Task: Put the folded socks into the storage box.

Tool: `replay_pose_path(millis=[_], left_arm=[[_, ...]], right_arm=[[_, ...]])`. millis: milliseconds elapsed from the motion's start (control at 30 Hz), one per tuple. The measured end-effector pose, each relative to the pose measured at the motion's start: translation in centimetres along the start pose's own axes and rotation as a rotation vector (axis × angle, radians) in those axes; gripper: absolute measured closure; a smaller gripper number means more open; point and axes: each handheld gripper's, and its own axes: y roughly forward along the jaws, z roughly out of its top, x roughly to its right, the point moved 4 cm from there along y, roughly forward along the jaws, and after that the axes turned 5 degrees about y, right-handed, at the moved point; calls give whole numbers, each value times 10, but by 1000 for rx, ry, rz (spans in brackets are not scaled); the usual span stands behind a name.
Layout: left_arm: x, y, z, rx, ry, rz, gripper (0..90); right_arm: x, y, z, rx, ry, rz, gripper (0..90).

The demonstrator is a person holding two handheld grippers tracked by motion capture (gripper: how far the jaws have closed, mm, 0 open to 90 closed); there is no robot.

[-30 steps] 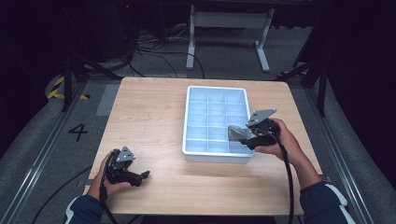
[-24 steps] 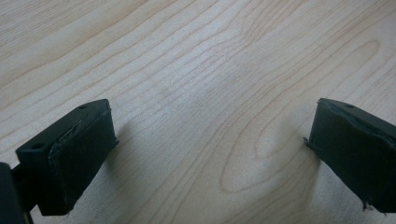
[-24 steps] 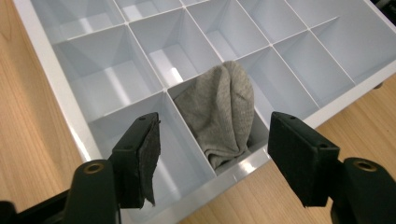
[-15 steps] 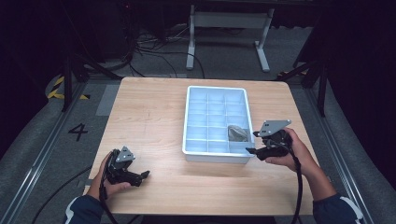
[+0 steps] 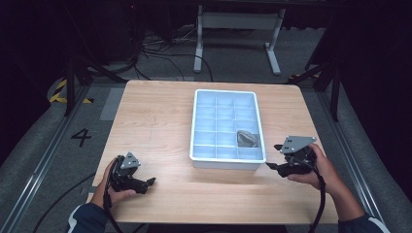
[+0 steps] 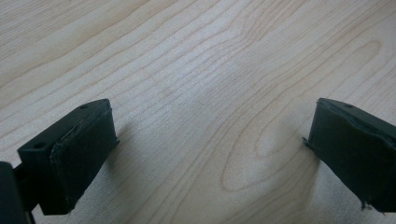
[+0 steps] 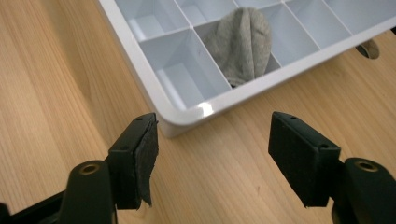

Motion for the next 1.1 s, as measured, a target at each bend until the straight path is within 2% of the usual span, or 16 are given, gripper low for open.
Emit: replay_pose_path(millis=[67, 100, 133, 267, 300, 333, 400, 433, 800, 1100], left_arm=[[0, 0, 0, -1, -6, -2, 13], [0, 0, 0, -1, 6, 2, 13], [1, 0, 0, 0, -6, -2, 13], [-1, 0, 0, -2, 10, 3, 13], [1, 0, 0, -1, -9, -5, 13], [0, 0, 0, -2, 6, 3, 13], [-1, 0, 0, -1, 7, 3, 13], [1, 0, 0, -1, -9, -6, 13], [1, 0, 0, -2, -7, -6, 14], [1, 0, 0, -1, -9, -8, 15]], right_arm=[[0, -2, -8, -13, -6, -19, 338], [1, -2, -11, -15, -5, -20, 338], [1, -3, -14, -19, -1, -24, 334], [3, -5, -27, -21, 13, -41, 335], [4, -5, -29, -21, 15, -48, 335], [5, -6, -32, -19, 18, -48, 334], [5, -6, -36, -17, 19, -49, 335], [6, -6, -39, -15, 20, -49, 334], [8, -6, -79, -23, 53, -70, 335], [11, -3, -100, -28, 93, -74, 336]])
